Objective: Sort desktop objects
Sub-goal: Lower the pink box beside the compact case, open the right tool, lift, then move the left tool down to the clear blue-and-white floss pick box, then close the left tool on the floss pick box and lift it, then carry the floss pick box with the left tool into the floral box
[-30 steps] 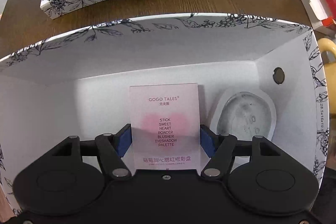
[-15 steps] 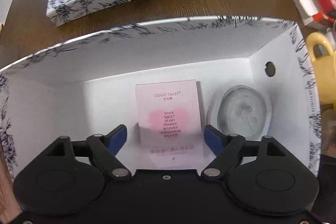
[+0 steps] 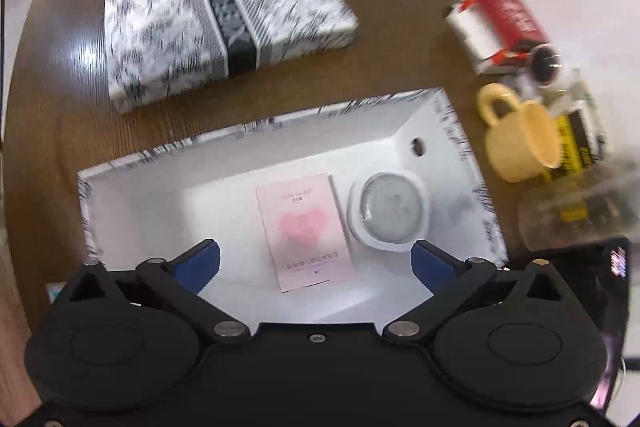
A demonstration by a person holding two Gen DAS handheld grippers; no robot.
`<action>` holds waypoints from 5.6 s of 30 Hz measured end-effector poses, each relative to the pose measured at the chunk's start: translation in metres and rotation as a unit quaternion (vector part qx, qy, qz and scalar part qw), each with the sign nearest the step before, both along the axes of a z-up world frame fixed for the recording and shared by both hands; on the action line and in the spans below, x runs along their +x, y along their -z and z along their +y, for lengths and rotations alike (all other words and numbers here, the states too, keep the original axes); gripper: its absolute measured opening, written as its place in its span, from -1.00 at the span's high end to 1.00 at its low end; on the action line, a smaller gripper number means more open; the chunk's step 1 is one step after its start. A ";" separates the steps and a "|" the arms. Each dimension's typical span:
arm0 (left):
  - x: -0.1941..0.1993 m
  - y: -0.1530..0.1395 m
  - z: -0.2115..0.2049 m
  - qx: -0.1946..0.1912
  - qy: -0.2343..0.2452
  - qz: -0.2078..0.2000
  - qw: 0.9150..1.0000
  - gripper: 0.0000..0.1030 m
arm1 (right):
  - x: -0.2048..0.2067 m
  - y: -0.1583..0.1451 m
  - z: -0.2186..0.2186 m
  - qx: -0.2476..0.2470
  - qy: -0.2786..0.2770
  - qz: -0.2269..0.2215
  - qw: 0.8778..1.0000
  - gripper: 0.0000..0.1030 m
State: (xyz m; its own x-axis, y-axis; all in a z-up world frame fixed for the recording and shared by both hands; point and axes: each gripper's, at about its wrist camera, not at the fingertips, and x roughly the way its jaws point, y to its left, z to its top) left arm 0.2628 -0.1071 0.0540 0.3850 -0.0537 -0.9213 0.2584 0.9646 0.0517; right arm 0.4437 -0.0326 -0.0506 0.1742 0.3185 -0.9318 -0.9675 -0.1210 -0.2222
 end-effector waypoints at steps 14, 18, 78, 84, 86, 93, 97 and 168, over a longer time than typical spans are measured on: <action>-0.025 -0.003 -0.007 0.004 0.097 -0.014 0.995 -0.98 | -0.055 -0.057 -0.036 0.081 0.090 -0.017 0.992 -1.00; -0.033 -0.004 -0.008 0.005 0.120 -0.016 0.993 -0.98 | -0.079 -0.065 -0.047 0.081 0.096 -0.023 0.992 -1.00; -0.057 0.108 -0.136 0.055 0.392 0.023 0.918 -0.98 | -0.219 0.038 -0.189 -0.006 0.203 0.025 0.979 -1.00; -0.053 0.135 -0.151 0.080 0.414 0.013 0.906 -0.98 | -0.220 0.058 -0.194 -0.005 0.190 0.043 0.981 -1.00; -0.051 0.142 -0.156 0.082 0.417 0.012 0.905 -0.98 | -0.219 0.063 -0.195 -0.004 0.186 0.046 0.982 -1.00; -0.046 0.160 -0.166 0.084 0.431 0.000 0.898 -0.98 | -0.214 0.074 -0.198 0.004 0.170 0.052 0.984 -1.00; -0.044 0.166 -0.170 0.084 0.439 -0.006 0.895 -0.94 | -0.211 0.078 -0.198 0.009 0.164 0.060 0.985 -1.00; -0.020 0.034 -0.139 -0.007 0.352 -0.085 0.932 -0.13 | -0.156 -0.006 -0.161 0.106 0.162 0.029 0.981 -1.00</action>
State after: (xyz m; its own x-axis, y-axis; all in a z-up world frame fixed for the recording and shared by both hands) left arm 0.2428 -0.2461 0.0201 0.3897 -0.3592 -0.8480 0.8168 0.5602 0.1380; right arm 0.2873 -0.1939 -0.0442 0.2475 0.4436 -0.8614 -0.9592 0.2375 -0.1533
